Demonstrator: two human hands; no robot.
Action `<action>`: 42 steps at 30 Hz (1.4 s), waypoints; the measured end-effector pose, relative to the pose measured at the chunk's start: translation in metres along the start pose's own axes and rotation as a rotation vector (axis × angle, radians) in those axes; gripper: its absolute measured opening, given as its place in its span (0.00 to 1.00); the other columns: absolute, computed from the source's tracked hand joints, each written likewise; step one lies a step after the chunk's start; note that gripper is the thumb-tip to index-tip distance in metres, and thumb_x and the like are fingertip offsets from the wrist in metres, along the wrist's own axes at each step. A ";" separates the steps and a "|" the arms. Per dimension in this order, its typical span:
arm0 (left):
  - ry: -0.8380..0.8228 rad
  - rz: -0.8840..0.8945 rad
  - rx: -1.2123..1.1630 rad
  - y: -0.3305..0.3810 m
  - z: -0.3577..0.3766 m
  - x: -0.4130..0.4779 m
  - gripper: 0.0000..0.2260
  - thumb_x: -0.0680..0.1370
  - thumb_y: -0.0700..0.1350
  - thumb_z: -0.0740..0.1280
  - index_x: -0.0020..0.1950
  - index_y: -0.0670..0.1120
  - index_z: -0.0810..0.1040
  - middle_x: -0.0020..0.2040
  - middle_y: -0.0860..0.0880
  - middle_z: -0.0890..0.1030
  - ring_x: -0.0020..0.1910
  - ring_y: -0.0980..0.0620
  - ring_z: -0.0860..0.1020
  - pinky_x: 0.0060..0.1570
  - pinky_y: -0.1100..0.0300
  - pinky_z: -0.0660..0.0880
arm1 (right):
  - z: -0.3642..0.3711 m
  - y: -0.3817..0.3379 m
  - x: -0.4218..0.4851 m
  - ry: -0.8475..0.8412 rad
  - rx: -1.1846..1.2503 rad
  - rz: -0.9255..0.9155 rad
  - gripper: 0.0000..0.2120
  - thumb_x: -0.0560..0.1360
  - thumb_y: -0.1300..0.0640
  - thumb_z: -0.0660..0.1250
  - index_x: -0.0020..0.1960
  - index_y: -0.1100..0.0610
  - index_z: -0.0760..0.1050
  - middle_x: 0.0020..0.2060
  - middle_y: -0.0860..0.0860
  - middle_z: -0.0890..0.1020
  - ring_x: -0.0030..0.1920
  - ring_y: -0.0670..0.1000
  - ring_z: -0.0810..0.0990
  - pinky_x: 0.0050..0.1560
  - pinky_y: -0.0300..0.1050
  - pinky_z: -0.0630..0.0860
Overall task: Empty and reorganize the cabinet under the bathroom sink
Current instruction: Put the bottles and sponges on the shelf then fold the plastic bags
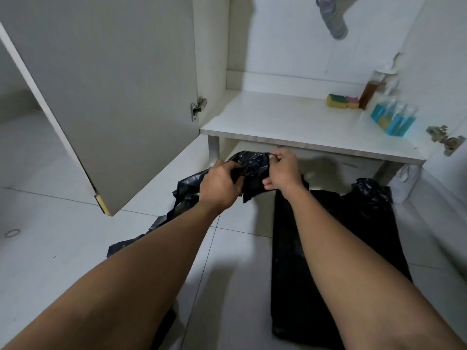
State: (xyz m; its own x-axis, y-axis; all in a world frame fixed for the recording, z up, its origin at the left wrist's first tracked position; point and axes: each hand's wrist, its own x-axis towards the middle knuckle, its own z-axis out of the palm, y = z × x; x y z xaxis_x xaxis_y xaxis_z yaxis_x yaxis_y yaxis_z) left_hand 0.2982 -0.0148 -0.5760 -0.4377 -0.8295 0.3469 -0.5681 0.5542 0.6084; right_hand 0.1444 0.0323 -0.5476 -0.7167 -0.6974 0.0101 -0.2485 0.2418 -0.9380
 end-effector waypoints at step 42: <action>-1.470 -0.121 0.235 0.089 0.140 -0.071 0.13 0.65 0.52 0.79 0.44 0.48 0.82 0.38 0.47 0.78 0.31 0.51 0.74 0.32 0.62 0.69 | -0.232 0.222 -0.077 0.015 -0.415 0.538 0.07 0.69 0.60 0.70 0.46 0.62 0.77 0.44 0.58 0.81 0.47 0.58 0.81 0.45 0.44 0.74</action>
State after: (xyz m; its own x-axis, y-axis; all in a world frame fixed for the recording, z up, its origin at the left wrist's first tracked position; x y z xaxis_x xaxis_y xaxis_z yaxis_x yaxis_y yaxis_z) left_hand 0.1814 0.1027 -0.6463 -0.5921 -0.1394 -0.7937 -0.6853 0.6054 0.4048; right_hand -0.0067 0.2957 -0.6766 -0.8189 -0.3988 -0.4128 -0.0824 0.7935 -0.6030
